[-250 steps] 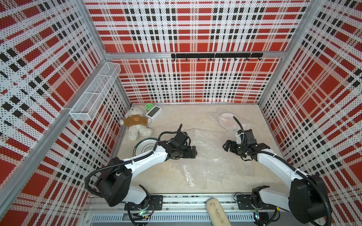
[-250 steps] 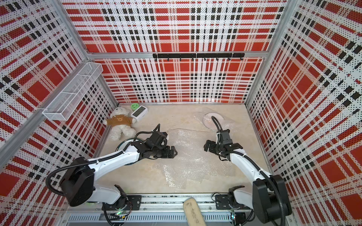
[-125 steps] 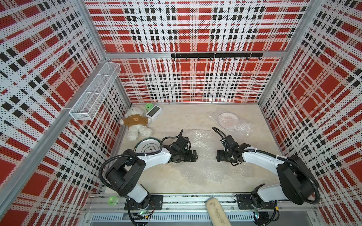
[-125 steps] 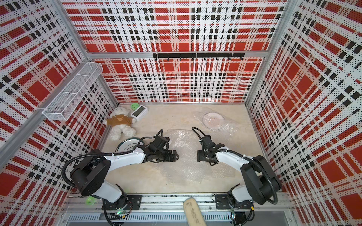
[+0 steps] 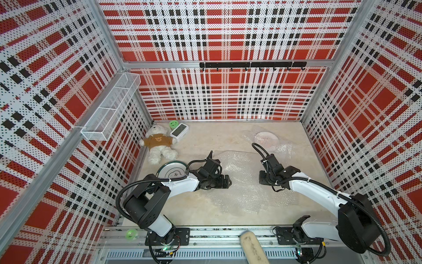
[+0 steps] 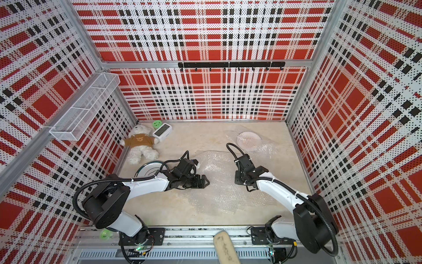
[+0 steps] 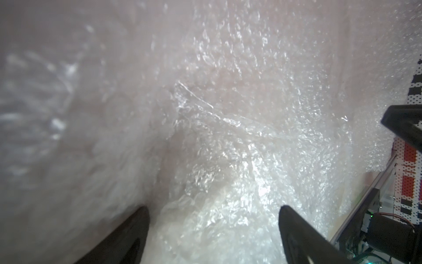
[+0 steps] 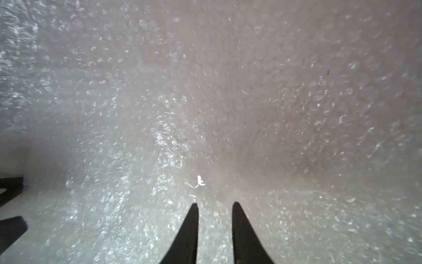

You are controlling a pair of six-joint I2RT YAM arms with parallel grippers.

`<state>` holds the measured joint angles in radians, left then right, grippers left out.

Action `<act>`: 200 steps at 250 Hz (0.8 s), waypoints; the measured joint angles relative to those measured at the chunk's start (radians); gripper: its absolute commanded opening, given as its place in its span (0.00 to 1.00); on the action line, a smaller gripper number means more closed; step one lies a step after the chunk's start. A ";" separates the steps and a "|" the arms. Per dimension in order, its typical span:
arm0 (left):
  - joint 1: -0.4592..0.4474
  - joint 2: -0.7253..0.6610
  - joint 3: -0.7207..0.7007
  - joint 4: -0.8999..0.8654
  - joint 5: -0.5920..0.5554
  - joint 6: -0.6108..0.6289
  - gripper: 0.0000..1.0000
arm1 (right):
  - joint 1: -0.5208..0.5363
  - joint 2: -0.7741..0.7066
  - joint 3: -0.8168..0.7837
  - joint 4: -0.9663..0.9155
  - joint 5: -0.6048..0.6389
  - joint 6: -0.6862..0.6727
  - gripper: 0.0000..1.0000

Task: Unpack dinner plates from bubble wrap
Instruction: Adjust the bubble wrap on the bubble wrap.

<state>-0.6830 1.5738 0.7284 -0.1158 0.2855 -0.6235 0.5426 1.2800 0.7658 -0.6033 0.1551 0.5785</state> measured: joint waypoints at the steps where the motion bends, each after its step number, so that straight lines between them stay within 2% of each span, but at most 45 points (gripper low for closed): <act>1: 0.000 0.000 0.000 0.000 0.000 0.000 0.91 | 0.000 -0.001 0.001 0.000 0.001 -0.002 0.24; 34: 0.008 0.000 -0.007 0.018 0.014 0.000 0.91 | -0.012 -0.018 0.011 -0.026 0.006 -0.020 0.41; 67: 0.009 0.004 -0.009 0.029 0.024 0.000 0.91 | 0.000 -0.007 0.011 -0.022 -0.034 -0.034 0.46; 127: 0.010 0.012 -0.011 0.054 0.031 0.000 0.91 | 0.035 0.124 0.010 0.010 -0.056 -0.028 0.43; 200: 0.010 0.013 -0.021 0.079 0.035 -0.002 0.91 | 0.035 0.134 -0.006 0.030 -0.006 -0.016 0.34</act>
<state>-0.6735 1.5864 0.7071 -0.0368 0.3206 -0.6254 0.5777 1.4139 0.7601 -0.5732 0.1490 0.5625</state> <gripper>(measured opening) 0.907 0.358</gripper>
